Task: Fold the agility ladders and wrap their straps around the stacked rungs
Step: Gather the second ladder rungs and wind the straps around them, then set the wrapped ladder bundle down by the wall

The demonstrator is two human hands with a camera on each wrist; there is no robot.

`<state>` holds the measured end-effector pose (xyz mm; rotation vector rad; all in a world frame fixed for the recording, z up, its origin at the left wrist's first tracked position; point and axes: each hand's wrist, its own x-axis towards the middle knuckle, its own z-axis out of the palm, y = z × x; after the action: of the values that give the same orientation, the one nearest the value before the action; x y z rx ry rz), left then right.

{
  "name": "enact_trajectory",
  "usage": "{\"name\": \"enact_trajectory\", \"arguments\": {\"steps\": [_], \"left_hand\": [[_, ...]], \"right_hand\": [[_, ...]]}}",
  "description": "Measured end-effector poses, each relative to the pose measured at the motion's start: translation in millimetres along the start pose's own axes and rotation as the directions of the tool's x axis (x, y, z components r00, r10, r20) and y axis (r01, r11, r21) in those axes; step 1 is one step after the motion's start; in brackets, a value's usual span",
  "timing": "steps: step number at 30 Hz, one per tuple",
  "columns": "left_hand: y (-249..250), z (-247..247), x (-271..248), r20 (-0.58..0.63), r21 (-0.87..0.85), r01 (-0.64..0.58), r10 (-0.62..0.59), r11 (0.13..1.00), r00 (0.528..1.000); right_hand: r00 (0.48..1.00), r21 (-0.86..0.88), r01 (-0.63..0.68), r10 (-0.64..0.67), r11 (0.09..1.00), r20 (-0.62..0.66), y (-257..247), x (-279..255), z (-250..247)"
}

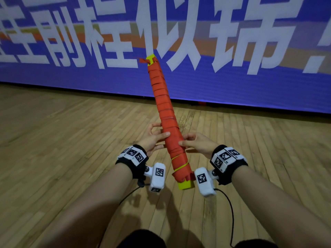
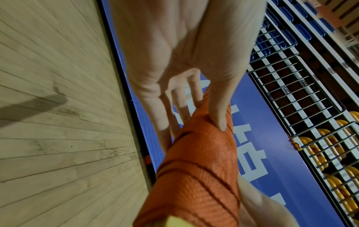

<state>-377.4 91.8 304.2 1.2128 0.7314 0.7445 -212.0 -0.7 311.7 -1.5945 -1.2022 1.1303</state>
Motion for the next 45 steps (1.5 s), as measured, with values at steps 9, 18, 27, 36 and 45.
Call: {"name": "enact_trajectory", "arguments": {"steps": [9, 18, 27, 36, 45], "left_hand": [[32.3, 5.4, 85.3, 0.062, -0.024, 0.069, -0.067, 0.997, 0.996], [135.5, 51.7, 112.3, 0.122, -0.031, 0.114, -0.11, 0.993, 0.986], [325.7, 144.2, 133.1, 0.132, 0.092, 0.049, -0.061, 0.995, 0.989], [523.2, 253.5, 154.7, 0.174, 0.173, -0.134, 0.104, 0.976, 0.979], [644.0, 341.9, 163.8, 0.186, 0.149, -0.265, 0.236, 0.953, 0.954]], "right_hand": [[0.996, 0.215, -0.075, 0.061, 0.974, 0.071, -22.8, 67.4, -45.6], [0.988, 0.293, -0.15, 0.13, 0.944, 0.085, -115.1, 65.1, -111.0], [0.996, 0.286, -0.084, 0.072, 0.955, 0.053, -286.1, 35.6, -221.5], [0.998, 0.199, 0.057, -0.056, 0.978, -0.015, -459.4, 4.2, -350.8], [0.984, 0.115, 0.171, -0.164, 0.978, -0.071, -575.2, -24.8, -447.9]]}}
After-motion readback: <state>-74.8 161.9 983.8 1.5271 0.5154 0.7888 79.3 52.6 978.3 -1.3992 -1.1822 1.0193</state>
